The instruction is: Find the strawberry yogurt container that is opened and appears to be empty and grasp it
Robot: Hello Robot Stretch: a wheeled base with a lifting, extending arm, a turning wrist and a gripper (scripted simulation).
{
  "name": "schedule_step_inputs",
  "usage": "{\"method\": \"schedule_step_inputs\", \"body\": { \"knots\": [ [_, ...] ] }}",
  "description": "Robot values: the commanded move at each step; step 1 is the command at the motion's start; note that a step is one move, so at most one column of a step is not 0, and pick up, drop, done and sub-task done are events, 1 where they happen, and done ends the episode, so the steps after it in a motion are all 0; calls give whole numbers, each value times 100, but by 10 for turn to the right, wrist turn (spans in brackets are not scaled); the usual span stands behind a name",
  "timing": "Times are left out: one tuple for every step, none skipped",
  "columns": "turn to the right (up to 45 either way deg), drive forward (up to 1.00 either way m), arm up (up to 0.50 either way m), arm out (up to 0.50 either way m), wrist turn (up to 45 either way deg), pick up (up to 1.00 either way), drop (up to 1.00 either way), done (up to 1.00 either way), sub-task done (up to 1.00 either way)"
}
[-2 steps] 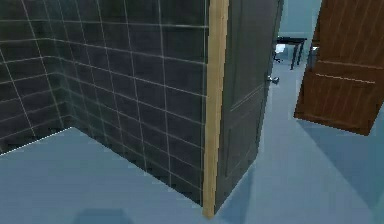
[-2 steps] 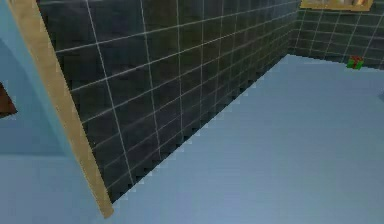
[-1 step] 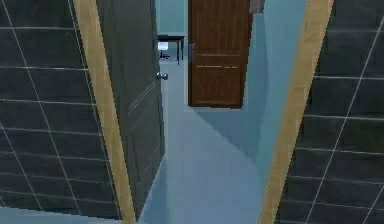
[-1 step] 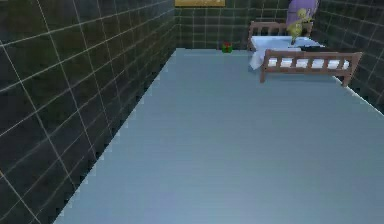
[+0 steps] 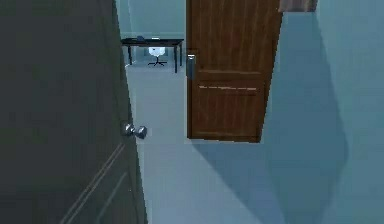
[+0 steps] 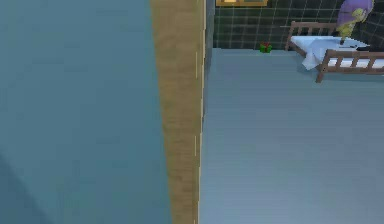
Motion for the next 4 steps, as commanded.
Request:
{"method": "schedule_step_inputs", "body": {
  "knots": [
    [30, 0, 0, 0, 0, 0, 0, 0, 0],
    [0, 65, 0, 0, 0, 0, 0, 0, 0],
    [-150, 0, 0, 0, 0, 0, 0, 0, 0],
    [0, 80, 0, 0, 0, 0, 0, 0, 0]
  ]
}}
